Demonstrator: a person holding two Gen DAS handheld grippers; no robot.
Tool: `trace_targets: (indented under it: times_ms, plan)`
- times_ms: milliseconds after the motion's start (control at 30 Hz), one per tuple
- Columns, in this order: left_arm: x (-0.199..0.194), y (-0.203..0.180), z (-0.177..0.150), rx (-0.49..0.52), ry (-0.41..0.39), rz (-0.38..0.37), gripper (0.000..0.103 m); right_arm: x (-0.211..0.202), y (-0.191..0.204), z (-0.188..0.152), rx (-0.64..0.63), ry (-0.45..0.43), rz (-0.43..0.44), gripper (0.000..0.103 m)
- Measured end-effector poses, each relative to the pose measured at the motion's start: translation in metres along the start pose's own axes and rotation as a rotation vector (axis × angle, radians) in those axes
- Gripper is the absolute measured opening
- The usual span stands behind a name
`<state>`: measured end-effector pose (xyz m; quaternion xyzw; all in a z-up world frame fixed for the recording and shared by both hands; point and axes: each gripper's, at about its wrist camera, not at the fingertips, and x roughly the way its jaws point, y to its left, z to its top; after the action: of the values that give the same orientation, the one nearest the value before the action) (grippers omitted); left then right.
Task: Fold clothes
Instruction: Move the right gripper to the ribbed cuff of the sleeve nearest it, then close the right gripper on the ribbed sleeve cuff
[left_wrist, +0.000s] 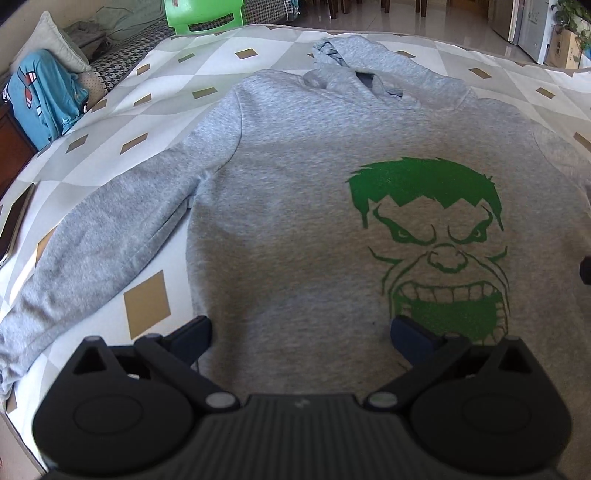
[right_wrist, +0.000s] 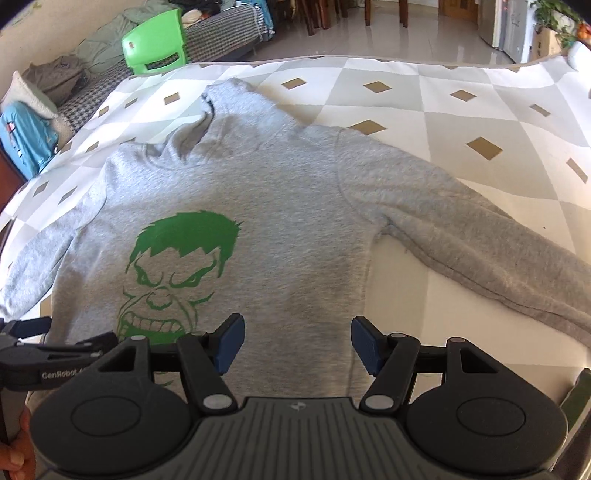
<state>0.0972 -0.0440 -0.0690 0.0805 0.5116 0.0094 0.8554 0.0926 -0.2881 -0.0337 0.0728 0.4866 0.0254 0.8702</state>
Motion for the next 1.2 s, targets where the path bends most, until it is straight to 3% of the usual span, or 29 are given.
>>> trace_targets:
  times_ms: [133, 267, 567, 800, 1200]
  plan:
    - [-0.006, -0.007, -0.004, 0.059, 0.019, -0.012, 0.103, -0.010, -0.044, 0.010, 0.073, -0.005, -0.067, 0.063]
    - [-0.014, -0.005, -0.004, 0.072, 0.089, -0.090, 0.103, -0.019, -0.091, 0.017, 0.139, -0.020, -0.159, 0.063]
    - [-0.010, -0.028, 0.004, 0.097, 0.035, -0.089, 0.103, -0.036, -0.188, 0.012, 0.467, -0.022, -0.239, 0.063]
    - [-0.008, -0.043, 0.009, 0.120, 0.029, -0.101, 0.103, -0.050, -0.236, 0.006, 0.594, -0.045, -0.340, 0.063]
    - [-0.006, -0.052, 0.009, 0.115, 0.042, -0.107, 0.103, -0.048, -0.292, -0.030, 0.905, -0.019, -0.298, 0.062]
